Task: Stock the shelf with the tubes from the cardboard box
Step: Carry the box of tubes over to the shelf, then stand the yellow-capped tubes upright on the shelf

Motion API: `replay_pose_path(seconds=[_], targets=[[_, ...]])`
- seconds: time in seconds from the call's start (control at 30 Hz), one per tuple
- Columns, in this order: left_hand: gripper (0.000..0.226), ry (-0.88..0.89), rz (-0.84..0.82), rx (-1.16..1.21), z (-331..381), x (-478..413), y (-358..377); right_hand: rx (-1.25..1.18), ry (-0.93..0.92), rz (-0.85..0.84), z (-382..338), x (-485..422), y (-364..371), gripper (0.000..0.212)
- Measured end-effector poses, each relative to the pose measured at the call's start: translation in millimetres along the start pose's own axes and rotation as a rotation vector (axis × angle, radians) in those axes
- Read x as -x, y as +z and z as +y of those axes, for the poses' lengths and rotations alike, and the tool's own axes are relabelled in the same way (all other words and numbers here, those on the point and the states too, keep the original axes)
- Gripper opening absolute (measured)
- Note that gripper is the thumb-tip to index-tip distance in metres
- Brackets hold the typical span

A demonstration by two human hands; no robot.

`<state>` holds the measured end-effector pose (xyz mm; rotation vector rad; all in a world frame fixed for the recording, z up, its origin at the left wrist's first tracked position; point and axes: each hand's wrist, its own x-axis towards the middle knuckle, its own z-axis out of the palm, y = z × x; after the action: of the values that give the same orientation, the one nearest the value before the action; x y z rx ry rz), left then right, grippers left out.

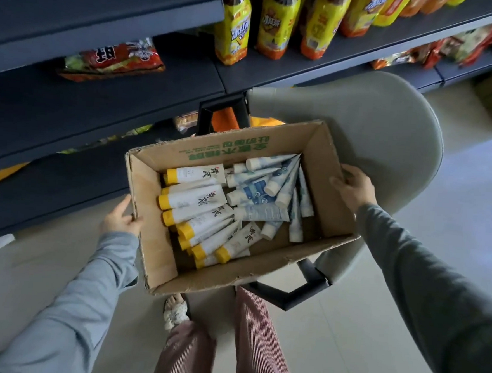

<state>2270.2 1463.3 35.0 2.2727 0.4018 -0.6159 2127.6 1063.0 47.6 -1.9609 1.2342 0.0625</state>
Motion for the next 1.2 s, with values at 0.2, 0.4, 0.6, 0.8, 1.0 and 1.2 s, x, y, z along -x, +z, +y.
replay_pose_path(seconds=[0.2,0.4,0.6,0.8,1.0,1.2], targets=[[0.073,-0.116,-0.289,0.253,28,0,-39,-0.074,0.014,0.071,-12,42,15,0.054],[0.06,0.093,-0.267,0.117,39,9,-89,-0.222,-0.022,0.074,-35,101,34,0.054],[0.042,0.246,-0.303,-0.167,16,23,-125,-0.426,0.031,0.021,-56,168,85,0.049],[0.036,0.462,-0.331,-0.483,16,22,-136,-0.567,0.175,-0.066,-73,211,148,0.045],[0.039,0.553,-0.398,-0.55,47,8,-120,-0.589,0.253,-0.093,-90,200,183,0.05],[0.038,0.554,-0.43,-0.582,77,-22,-114,-0.429,0.218,-0.093,-108,157,199,0.056]])
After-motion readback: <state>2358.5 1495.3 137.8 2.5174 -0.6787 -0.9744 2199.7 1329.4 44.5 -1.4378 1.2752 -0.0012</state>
